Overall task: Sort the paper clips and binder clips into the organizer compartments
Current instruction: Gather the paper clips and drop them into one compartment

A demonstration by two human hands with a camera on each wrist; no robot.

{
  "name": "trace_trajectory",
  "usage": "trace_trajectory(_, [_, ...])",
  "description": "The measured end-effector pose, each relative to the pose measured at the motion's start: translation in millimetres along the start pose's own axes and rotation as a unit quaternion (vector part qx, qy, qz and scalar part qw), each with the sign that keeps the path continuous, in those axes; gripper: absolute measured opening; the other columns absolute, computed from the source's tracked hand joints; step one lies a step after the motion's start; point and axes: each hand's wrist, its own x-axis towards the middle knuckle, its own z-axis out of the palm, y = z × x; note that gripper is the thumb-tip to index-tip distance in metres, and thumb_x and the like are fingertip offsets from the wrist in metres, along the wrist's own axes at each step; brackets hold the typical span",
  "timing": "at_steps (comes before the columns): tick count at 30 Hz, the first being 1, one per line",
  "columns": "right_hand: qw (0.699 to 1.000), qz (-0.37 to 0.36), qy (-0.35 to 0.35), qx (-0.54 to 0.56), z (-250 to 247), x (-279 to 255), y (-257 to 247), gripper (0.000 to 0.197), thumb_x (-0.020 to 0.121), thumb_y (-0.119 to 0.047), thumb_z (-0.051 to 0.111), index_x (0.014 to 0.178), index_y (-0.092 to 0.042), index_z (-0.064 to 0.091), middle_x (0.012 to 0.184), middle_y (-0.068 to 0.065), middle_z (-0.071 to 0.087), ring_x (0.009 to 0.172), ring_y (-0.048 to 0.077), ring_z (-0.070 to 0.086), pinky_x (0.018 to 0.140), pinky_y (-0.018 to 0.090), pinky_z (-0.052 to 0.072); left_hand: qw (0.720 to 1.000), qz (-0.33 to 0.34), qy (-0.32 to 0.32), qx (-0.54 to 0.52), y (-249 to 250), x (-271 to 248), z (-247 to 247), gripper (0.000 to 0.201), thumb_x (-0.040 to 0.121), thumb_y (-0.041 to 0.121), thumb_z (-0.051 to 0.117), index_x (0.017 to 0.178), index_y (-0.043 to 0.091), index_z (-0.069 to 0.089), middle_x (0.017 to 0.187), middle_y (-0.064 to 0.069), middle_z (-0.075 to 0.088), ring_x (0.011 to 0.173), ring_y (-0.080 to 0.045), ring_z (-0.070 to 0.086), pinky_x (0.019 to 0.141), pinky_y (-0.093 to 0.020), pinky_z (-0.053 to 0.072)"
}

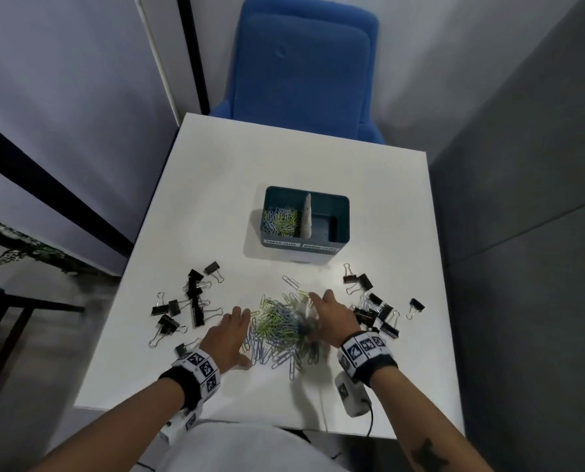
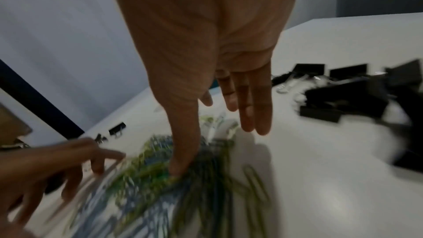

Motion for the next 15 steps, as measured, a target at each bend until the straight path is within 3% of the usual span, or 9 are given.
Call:
trace_trajectory(3, [0.998, 0.035, -0.051, 0.013, 30, -19, 14, 0.109, 0.062, -0.013, 0.087, 0.145, -0.027, 0.019, 0.127, 0.011, 0.037, 0.094, 0.032, 0.063, 0.077, 0.037, 0.057, 1.000, 0.019, 0.013, -0.013, 4, 1, 4, 0.105, 0.073, 0.042, 0.078, 0.147, 0.006, 0.013, 0.140, -0.013, 0.027, 0.115, -0.027, 0.044, 0.076, -0.035, 0.050])
trace_trajectory(5, [0.998, 0.041, -0.047, 0.021, 46, -24, 15, 0.115, 0.059, -0.012, 0.089, 0.146, -0.030, 0.017, 0.126, 0.011, 0.038, 0.093, 0.034, 0.063, 0.077, 0.039, 0.056, 0.999, 0.031, 0.026, -0.035, 9, 3, 4, 0.094, 0.077, 0.038, 0.076, 0.144, 0.006, 0.019, 0.132, -0.011, 0.033, 0.105, -0.026, 0.050, 0.070, -0.033, 0.049])
trace_trajectory(8, [0.998, 0.032, 0.014, 0.045, 58, -24, 6, 0.091, 0.068, -0.011, 0.082, 0.138, -0.030, 0.027, 0.119, 0.011, 0.044, 0.084, 0.032, 0.064, 0.072, 0.038, 0.057, 0.995, 0.040, 0.057, -0.064, 18, 10, 4, 0.080, 0.079, 0.036, 0.075, 0.140, 0.006, 0.031, 0.122, -0.010, 0.042, 0.087, -0.026, 0.056, 0.061, -0.032, 0.045])
trace_trajectory(11, [0.996, 0.019, 0.063, 0.067, 57, -19, -9, 0.063, 0.078, -0.018, 0.073, 0.129, -0.025, 0.037, 0.113, 0.009, 0.050, 0.084, 0.031, 0.063, 0.069, 0.036, 0.054, 0.993, 0.034, 0.068, -0.089, 26, 17, 3, 0.076, 0.080, 0.031, 0.075, 0.139, 0.008, 0.034, 0.121, -0.011, 0.044, 0.087, -0.027, 0.058, 0.064, -0.033, 0.046])
trace_trajectory(15, [0.994, 0.010, 0.094, 0.056, 60, -11, -22, 0.062, 0.078, -0.025, 0.074, 0.128, -0.023, 0.037, 0.112, 0.007, 0.049, 0.090, 0.028, 0.060, 0.065, 0.037, 0.053, 0.991, 0.033, 0.073, -0.105, 33, 20, -2, 0.077, 0.078, 0.031, 0.076, 0.139, 0.012, 0.033, 0.121, -0.010, 0.044, 0.088, -0.028, 0.058, 0.067, -0.033, 0.047])
